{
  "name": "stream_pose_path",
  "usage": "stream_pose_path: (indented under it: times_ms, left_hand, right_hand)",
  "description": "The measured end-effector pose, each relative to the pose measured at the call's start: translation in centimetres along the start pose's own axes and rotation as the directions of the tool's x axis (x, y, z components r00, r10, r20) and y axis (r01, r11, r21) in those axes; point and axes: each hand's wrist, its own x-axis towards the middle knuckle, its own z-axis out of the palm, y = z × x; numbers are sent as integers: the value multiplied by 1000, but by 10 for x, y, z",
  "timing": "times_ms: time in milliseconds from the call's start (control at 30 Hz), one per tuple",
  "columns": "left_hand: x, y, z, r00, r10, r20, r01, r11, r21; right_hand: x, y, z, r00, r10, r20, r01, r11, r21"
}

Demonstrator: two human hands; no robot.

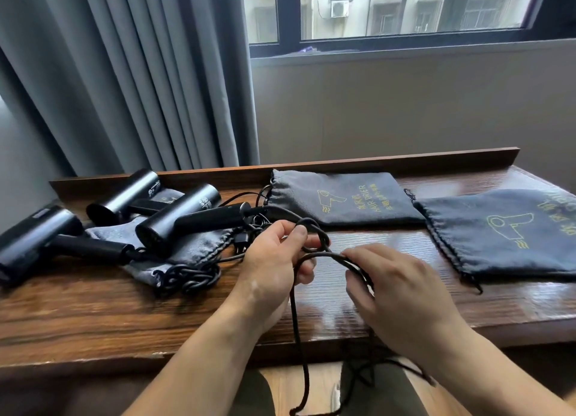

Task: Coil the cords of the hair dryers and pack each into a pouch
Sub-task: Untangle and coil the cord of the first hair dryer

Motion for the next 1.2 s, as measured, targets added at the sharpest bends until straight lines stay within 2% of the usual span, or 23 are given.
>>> stream_pose_path:
  times_ms: [67, 133, 200, 267, 333, 433, 467, 567, 633, 700, 733, 800, 833, 867, 967, 1067, 1133, 1200]
  left_hand:
    - [1, 2, 1, 1000, -10, -23, 11, 1000, 24]
    - [3, 3, 2, 999, -27, -46, 29, 998, 47]
    - [4, 1, 3, 998, -37, -53, 39, 999, 37]
    - [4, -2, 5, 997, -54, -51, 54, 999, 5]
    - [4, -5, 4, 996, -70, -50, 71, 997, 10]
    - [5, -3, 3, 997, -63, -37, 65, 997, 50]
    - [6, -3, 4, 998, -56, -29, 57, 998, 38]
    - [6, -4, 4, 1000, -25, -6, 25, 999, -26]
    - [6, -5, 2, 999, 33, -16, -32, 999, 8]
    - [5, -3, -2, 993, 106, -47, -101, 990, 99]
    - [5, 0, -5, 984, 167, -58, -150, 963, 225]
    - [5, 6, -12, 954, 298, -30, -238, 815, 528]
    - [4, 9, -14, 944, 329, -17, -253, 756, 603]
    - [4, 10, -13, 943, 331, -22, -247, 744, 620]
    - [8, 5, -6, 958, 252, -136, -147, 841, 521]
    - [19, 6, -10, 922, 146, -358, -53, 965, 257]
    - [27, 15, -19, 874, 138, -466, -62, 983, 173]
    - [30, 20, -22, 865, 150, -480, -77, 983, 167]
  right_hand:
    - [1, 1, -3, 1000, 4, 1, -4, 1000, 10]
    - [6, 5, -9, 990, 80, 116, -106, 967, 231]
    - [11, 12, -14, 950, 117, 290, -242, 863, 444]
    - [13, 17, -16, 931, 134, 340, -291, 834, 468]
    - [13, 20, -15, 940, 186, 286, -314, 799, 513]
    - [20, 20, -15, 957, 270, 103, -278, 759, 588]
    - [25, 18, -13, 954, 288, 84, -281, 759, 588]
    - [39, 6, -5, 943, 288, 166, -329, 746, 579]
    - [46, -3, -2, 933, 256, 252, -358, 702, 616]
    - [51, -10, -3, 935, 221, 278, -348, 727, 592]
    - [51, -12, -3, 941, 215, 261, -329, 759, 561]
    - [51, -15, -3, 951, 227, 208, -303, 811, 500]
    - [50, -15, -4, 954, 237, 186, -299, 817, 492]
    - [49, -15, -4, 956, 245, 162, -294, 816, 498]
    - [43, -18, -2, 956, 274, 100, -286, 814, 506]
    - [29, -15, 2, 954, 300, 21, -266, 806, 529]
    - [22, 1, 0, 919, 394, -23, -297, 730, 616]
    - [21, 17, -6, 896, 445, 3, -332, 663, 671]
